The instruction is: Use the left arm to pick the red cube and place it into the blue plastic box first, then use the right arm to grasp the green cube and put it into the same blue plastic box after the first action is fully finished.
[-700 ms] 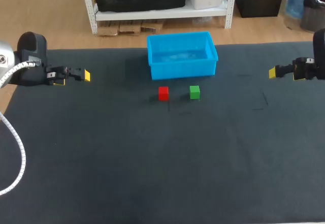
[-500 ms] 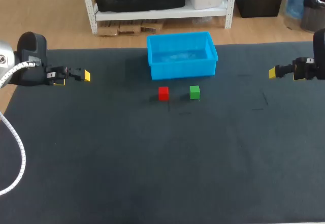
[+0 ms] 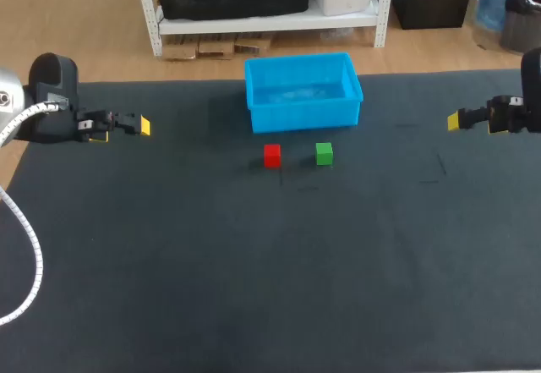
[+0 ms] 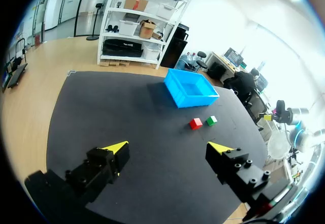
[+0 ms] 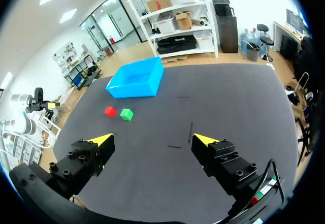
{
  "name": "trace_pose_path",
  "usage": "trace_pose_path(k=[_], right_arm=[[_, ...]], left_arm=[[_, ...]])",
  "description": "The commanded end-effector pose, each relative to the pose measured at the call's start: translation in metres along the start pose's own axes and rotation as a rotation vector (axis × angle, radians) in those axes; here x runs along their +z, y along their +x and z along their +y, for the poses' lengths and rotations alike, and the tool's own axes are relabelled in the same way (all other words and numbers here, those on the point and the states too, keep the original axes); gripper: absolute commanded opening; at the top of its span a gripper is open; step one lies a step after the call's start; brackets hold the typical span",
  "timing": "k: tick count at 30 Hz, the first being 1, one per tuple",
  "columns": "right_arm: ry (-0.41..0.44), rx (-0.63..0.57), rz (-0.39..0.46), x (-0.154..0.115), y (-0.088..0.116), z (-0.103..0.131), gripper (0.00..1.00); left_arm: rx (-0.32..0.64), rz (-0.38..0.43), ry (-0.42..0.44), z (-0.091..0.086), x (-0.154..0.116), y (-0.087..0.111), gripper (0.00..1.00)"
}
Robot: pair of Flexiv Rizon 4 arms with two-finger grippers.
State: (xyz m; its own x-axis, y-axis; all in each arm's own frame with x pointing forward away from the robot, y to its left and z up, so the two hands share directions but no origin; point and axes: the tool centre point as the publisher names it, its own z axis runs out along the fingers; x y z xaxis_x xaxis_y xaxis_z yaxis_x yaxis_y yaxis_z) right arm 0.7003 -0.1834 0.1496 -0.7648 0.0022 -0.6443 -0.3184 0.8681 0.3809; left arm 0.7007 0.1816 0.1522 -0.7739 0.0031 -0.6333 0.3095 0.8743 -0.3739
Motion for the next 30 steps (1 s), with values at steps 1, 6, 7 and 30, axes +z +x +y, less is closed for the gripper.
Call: trace_pose_path(k=[1, 6, 7, 30], right_arm=[[-0.003, -0.001, 0.001, 0.0, 0.0, -0.001, 1.0], [-0.003, -0.001, 0.001, 0.0, 0.0, -0.001, 1.0], [-0.003, -0.001, 0.001, 0.0, 0.0, -0.001, 1.0], [-0.003, -0.001, 0.001, 0.0, 0.0, -0.001, 1.0]], left_arm=[[0.002, -0.006, 0.009, 0.002, 0.0, 0.001, 1.0], [0.002, -0.006, 0.009, 0.002, 0.0, 0.001, 1.0], [0.002, -0.006, 0.009, 0.002, 0.0, 0.001, 1.0], [0.039, 0.034, -0.058, -0.012, 0.015, -0.014, 1.0]])
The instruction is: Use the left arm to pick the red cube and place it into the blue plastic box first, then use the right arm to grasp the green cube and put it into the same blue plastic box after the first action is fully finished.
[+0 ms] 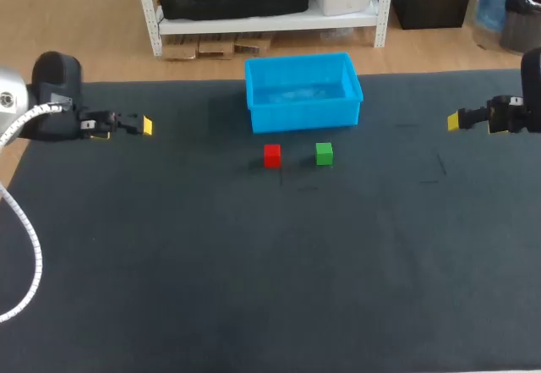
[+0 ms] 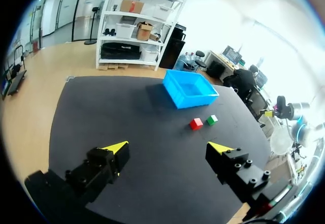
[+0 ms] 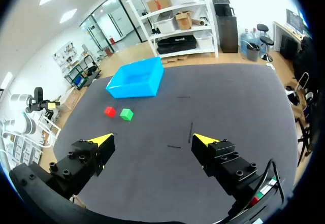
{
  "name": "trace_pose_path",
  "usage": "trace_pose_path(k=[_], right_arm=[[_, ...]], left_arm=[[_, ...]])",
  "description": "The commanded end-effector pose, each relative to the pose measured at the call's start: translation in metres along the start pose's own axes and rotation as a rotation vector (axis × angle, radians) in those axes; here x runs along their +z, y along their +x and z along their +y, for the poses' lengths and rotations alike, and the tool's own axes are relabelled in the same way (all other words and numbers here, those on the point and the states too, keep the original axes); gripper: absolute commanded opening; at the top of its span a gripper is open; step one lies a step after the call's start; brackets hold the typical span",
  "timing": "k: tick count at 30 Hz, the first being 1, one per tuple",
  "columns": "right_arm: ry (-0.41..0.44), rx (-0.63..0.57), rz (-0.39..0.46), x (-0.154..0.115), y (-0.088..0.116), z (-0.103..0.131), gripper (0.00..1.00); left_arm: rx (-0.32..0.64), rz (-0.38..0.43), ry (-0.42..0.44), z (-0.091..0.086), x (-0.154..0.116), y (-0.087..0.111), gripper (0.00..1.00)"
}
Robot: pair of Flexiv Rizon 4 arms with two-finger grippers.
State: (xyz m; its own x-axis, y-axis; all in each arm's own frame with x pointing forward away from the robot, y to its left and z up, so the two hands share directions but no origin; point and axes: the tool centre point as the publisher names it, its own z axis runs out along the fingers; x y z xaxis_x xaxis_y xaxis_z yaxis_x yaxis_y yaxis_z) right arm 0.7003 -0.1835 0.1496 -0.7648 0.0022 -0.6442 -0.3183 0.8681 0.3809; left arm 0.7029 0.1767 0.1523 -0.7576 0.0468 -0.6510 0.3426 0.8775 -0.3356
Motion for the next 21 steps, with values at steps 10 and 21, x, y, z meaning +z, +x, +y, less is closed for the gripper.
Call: trace_pose_path(k=[10, 21], right_arm=[[-0.003, -0.001, 0.001, 0.0, 0.0, -0.001, 1.0], [-0.003, -0.001, 0.001, 0.0, 0.0, -0.001, 1.0]], left_arm=[[-0.037, 0.136, -0.114, -0.034, 0.05, -0.026, 1.0], [-0.029, 0.23, -0.112, -0.072, 0.096, -0.016, 1.0]])
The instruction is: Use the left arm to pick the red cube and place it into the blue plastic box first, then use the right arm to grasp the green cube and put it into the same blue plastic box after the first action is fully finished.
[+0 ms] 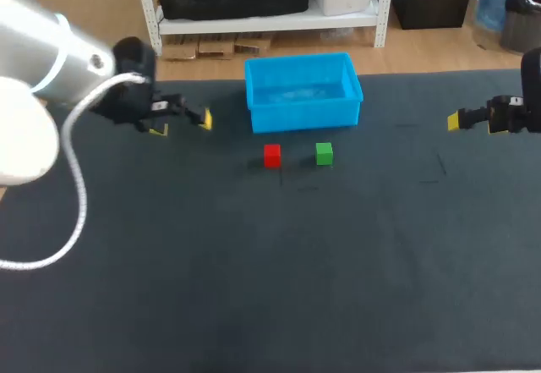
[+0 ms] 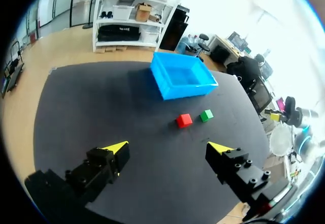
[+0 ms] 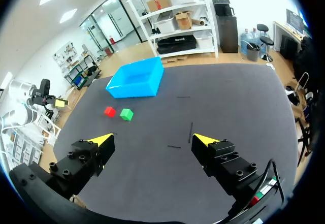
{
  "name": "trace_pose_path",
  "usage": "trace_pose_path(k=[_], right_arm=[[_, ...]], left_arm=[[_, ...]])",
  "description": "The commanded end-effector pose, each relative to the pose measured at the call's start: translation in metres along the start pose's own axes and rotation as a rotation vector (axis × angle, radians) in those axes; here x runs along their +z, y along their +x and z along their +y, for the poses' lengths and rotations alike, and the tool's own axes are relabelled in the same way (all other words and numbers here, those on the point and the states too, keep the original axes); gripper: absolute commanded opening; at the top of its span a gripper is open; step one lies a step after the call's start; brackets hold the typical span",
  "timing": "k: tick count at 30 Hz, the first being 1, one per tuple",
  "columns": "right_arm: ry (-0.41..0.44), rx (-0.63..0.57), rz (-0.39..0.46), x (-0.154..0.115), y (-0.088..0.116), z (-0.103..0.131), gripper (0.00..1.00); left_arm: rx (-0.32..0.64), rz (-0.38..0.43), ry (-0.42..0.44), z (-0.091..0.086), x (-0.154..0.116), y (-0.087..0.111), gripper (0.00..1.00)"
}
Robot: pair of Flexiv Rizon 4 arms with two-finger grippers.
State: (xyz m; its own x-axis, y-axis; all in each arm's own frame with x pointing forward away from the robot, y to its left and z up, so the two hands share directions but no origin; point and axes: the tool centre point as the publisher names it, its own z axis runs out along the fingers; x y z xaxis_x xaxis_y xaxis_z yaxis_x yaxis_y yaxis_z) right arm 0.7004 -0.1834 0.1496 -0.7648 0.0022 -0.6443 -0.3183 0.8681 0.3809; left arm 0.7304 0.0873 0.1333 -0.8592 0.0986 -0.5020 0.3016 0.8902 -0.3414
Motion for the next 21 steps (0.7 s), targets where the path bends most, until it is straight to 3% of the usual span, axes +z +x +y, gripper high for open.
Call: trace_pose_path(k=[1, 21], right_arm=[[-0.003, -0.001, 0.001, -0.0001, 0.0001, -0.0007, 1.0], [-0.003, -0.001, 0.001, -0.0001, 0.0001, -0.0007, 1.0]], left_arm=[[0.005, 0.054, -0.092, -0.0115, 0.0259, -0.0077, 1.0], [0.004, 0.05, -0.084, -0.0116, 0.0266, -0.0077, 1.0]])
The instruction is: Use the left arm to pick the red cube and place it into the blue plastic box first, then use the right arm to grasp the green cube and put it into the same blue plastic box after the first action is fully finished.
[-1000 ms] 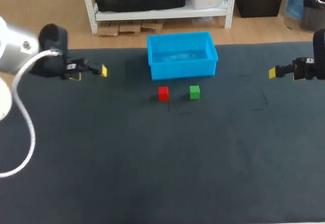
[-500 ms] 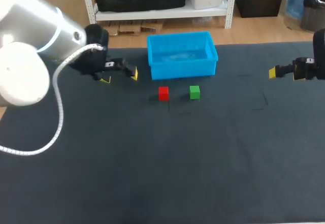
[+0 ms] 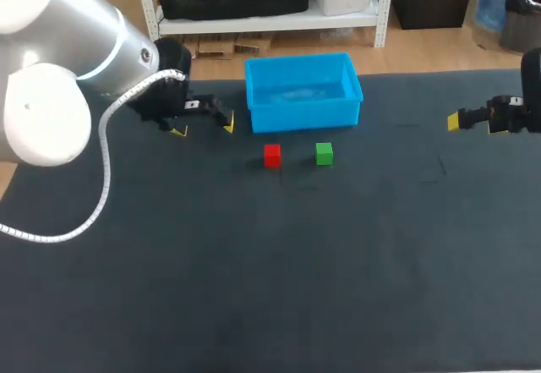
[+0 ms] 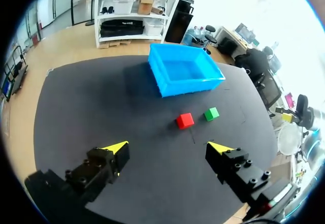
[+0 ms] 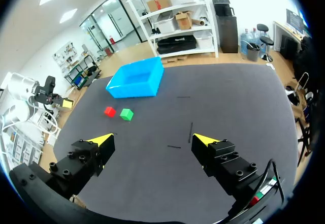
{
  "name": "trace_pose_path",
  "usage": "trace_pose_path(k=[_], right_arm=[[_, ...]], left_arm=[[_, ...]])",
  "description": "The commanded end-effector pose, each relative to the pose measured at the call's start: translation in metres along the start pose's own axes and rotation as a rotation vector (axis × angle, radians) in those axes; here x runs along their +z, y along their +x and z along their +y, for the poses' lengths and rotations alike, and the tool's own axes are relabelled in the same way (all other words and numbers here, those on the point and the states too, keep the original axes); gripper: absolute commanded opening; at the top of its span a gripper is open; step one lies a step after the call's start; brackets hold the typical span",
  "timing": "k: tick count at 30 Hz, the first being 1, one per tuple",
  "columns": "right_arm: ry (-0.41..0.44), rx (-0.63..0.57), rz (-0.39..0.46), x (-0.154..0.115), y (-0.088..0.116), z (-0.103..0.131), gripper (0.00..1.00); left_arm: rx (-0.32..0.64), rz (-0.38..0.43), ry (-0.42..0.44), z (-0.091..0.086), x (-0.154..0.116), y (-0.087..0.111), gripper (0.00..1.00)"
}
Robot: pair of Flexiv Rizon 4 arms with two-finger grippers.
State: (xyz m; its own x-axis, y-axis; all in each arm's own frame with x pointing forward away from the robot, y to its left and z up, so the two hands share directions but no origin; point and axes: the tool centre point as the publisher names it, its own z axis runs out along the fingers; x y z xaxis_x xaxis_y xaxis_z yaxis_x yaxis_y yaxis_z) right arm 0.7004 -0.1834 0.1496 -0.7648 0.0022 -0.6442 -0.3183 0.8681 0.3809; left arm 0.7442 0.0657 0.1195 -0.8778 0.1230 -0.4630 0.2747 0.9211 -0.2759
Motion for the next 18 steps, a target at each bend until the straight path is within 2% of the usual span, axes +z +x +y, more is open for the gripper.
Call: trace_pose_path(k=[1, 3, 4, 9, 15, 16, 18], right_arm=[[-0.003, -0.001, 0.001, 0.0, 0.0, -0.001, 1.0], [-0.003, -0.001, 0.001, 0.0, 0.0, -0.001, 1.0], [-0.003, -0.001, 0.001, 0.0, 0.0, -0.001, 1.0], [-0.003, -0.001, 0.001, 0.0, 0.0, -0.001, 1.0], [-0.003, -0.001, 0.001, 0.0, 0.0, -0.001, 1.0], [-0.003, -0.001, 0.001, 0.0, 0.0, -0.001, 1.0], [-0.003, -0.001, 0.001, 0.0, 0.0, -0.001, 1.0]], left_arm=[[-0.001, 0.001, -0.007, -0.001, 0.0, -0.001, 1.0], [0.008, 0.017, -0.024, -0.011, 0.006, -0.006, 1.0], [-0.017, 0.046, -0.042, -0.015, 0.011, -0.01, 1.0], [-0.059, 0.068, -0.091, -0.027, 0.022, -0.022, 1.0], [-0.132, 0.13, -0.132, -0.032, 0.043, -0.032, 1.0], [-0.132, 0.143, -0.173, -0.033, 0.049, -0.034, 1.0], [-0.147, 0.159, -0.166, -0.034, 0.056, -0.035, 1.0]])
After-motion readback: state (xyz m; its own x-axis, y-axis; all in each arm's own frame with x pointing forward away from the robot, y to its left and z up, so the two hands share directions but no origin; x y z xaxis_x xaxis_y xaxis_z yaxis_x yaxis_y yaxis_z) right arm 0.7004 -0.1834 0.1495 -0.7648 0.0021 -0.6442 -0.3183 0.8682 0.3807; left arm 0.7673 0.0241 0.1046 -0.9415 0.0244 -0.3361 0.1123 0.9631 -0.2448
